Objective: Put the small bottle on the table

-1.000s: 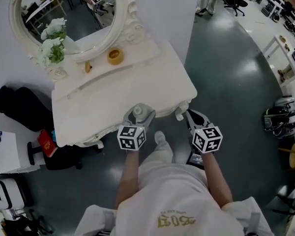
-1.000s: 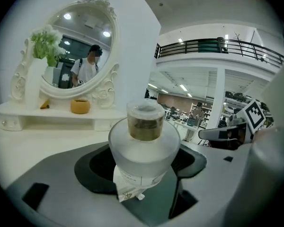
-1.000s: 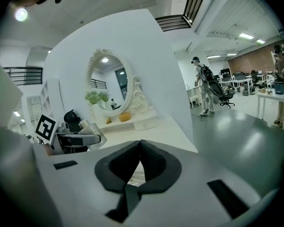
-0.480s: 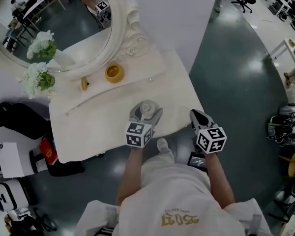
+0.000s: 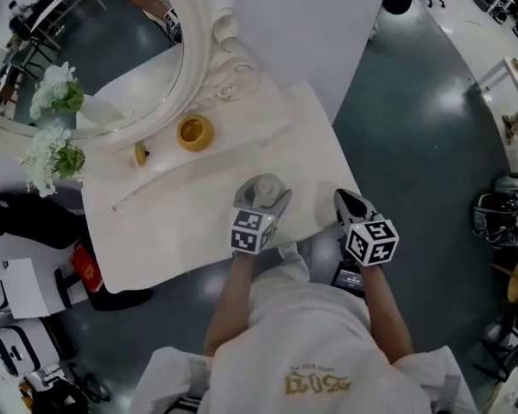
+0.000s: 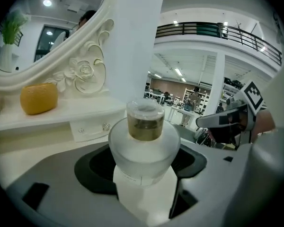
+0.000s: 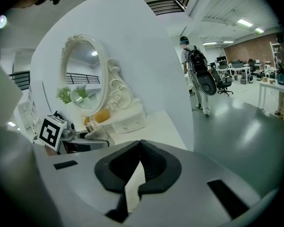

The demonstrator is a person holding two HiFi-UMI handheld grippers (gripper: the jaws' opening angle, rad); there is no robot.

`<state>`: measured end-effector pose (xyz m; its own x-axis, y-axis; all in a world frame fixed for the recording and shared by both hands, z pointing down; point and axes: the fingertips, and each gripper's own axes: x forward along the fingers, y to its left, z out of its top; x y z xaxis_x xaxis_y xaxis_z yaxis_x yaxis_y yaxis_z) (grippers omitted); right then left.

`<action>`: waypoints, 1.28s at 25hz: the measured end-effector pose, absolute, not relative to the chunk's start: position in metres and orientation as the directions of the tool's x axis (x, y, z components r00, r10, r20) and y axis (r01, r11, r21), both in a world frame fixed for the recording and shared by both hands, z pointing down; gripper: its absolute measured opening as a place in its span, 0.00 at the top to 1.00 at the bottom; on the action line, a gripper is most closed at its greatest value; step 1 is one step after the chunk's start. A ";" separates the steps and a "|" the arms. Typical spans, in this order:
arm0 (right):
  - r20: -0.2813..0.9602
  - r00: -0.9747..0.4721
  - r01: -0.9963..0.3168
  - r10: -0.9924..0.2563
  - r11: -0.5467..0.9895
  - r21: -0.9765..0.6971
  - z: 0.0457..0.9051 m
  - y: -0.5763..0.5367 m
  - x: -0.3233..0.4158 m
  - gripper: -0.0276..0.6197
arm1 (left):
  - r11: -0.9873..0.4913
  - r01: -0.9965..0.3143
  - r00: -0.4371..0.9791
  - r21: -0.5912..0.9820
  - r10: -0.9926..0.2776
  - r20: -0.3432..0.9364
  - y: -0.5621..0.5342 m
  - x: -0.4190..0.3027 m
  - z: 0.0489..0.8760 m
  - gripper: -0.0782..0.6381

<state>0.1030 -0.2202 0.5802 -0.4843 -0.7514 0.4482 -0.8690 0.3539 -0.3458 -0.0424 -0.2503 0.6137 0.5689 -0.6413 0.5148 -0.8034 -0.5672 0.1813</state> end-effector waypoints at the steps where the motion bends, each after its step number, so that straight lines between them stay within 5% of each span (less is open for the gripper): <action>1: 0.452 -0.482 -0.870 -0.750 0.350 -0.347 0.582 -0.221 0.103 0.94 | -0.575 -0.798 0.574 0.181 -0.633 0.519 -0.252 -0.040 0.618 0.41; 32: 0.531 -0.492 -0.870 -0.690 0.377 -0.317 0.605 -0.228 0.077 0.94 | -0.651 -0.756 0.550 0.070 -0.574 0.607 -0.266 -0.017 0.675 0.40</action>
<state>0.0769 -0.2278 0.6047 -0.4921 -0.6900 0.5308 -0.8704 0.3770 -0.3168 -0.0172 -0.2657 0.6745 0.5499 -0.5736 0.6071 -0.7559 -0.6509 0.0697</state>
